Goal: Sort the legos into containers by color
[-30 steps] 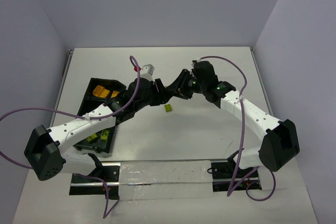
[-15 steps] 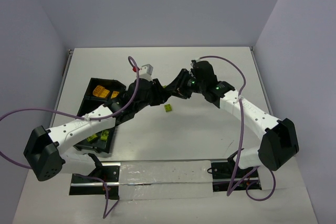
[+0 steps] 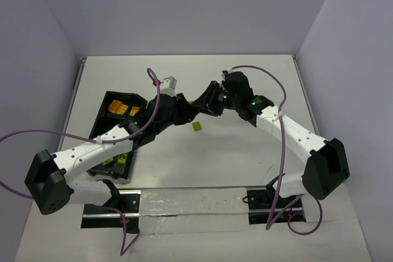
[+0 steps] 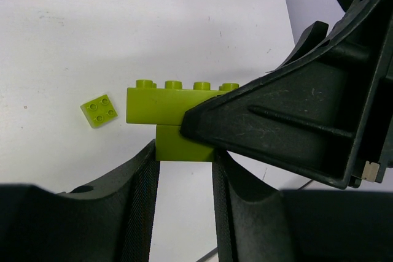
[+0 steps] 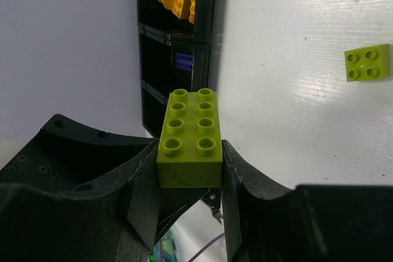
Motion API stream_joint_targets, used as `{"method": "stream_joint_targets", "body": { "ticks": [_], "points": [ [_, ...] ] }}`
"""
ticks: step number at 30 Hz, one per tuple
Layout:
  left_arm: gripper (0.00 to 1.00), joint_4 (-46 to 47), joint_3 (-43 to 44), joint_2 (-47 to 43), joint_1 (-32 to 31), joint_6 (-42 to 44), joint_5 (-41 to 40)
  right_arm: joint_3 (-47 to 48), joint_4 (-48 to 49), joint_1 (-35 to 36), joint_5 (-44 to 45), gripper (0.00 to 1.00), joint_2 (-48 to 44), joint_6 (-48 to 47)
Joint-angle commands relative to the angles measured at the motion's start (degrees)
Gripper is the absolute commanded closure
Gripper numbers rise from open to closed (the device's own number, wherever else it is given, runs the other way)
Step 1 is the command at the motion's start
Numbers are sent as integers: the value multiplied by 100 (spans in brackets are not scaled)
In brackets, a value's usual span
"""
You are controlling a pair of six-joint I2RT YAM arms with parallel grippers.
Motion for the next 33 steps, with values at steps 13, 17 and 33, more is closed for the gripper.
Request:
{"method": "stream_joint_targets", "body": {
  "ticks": [13, 17, 33],
  "points": [
    [100, 190, -294, -439, 24, 288, 100, 419, -182, -239, -270, 36, -22, -641],
    [100, 211, -260, -404, 24, 321, 166, 417, -110, -245, -323, 45, 26, -629],
    [100, 180, -253, -400, 24, 378, 191, 481, 90, -171, -578, 100, 147, -559]
  ]
}}
